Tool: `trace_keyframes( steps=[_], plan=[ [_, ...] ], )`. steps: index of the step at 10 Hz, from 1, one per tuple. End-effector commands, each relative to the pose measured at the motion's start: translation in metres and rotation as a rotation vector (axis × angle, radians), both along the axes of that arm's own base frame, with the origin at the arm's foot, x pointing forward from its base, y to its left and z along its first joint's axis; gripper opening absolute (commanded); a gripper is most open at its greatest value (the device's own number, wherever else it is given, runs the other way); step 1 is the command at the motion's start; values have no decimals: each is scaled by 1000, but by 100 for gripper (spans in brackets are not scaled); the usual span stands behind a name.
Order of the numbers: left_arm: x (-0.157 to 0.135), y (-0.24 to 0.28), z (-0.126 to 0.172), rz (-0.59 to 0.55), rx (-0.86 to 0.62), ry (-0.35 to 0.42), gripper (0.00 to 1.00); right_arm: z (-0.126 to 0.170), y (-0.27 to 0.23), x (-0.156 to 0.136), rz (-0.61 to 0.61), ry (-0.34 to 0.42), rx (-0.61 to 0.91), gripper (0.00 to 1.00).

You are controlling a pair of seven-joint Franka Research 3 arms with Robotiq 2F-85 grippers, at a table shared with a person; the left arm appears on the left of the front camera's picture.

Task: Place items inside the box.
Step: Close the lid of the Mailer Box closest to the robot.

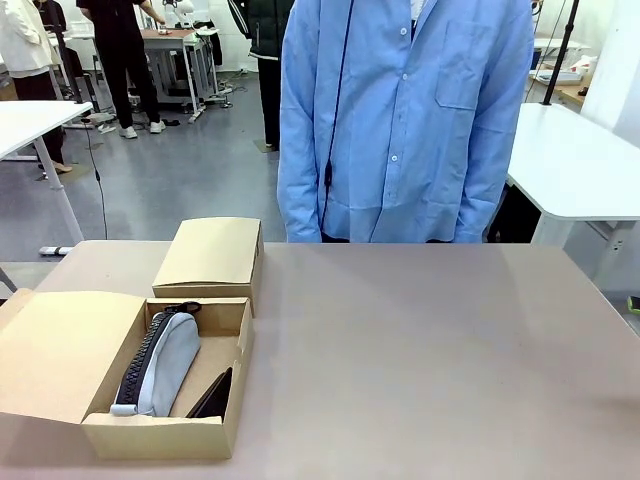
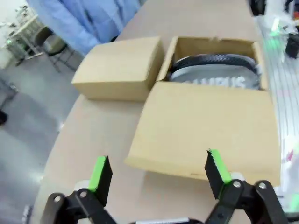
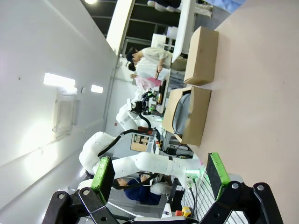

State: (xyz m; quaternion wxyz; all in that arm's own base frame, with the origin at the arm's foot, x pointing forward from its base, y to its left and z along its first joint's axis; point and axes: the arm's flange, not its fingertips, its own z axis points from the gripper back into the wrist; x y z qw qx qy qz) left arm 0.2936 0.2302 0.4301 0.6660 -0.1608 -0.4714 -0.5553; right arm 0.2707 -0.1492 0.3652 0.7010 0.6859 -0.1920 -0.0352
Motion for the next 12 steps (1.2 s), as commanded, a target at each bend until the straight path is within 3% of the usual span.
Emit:
trace_keyframes(
  steps=[1,5,8,10,12],
  plan=[
    [12,-8,-26,85,97,-88,100,5,-1,-2,3,1,9,100],
    [35,7,-63,108,258,23,100,5,-1,-2,3,1,9,100],
    [59,6,-101,113,381,192,100,5,-1,-2,3,1,9,100],
    [70,-4,-114,117,377,206,100,5,-1,-2,3,1,9,100],
    [75,-21,-123,49,301,224,100,5,-1,-2,3,1,9,100]
  ],
)
